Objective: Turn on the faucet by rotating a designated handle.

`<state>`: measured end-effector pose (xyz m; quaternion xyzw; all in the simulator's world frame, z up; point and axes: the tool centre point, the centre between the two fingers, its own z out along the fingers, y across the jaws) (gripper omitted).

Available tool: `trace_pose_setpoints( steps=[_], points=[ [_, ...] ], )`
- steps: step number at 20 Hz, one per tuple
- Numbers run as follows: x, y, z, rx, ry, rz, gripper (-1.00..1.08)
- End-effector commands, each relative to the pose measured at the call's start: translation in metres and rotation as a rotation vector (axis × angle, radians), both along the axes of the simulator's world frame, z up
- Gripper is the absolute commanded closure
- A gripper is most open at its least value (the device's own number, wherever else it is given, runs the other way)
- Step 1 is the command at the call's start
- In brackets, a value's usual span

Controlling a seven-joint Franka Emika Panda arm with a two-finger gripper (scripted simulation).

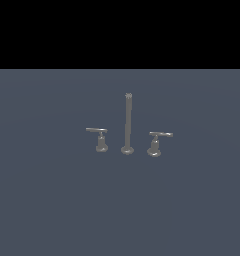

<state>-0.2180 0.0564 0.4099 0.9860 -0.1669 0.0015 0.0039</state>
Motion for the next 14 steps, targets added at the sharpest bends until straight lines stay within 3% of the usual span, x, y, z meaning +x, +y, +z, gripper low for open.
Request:
trace_pose_setpoints(
  steps=[1,14],
  points=[
    [0.007,0.009,-0.013,0.001,0.000,-0.057,1.08],
    [0.053,0.045,-0.081,0.007,0.000,-0.341,1.08]
  ],
)
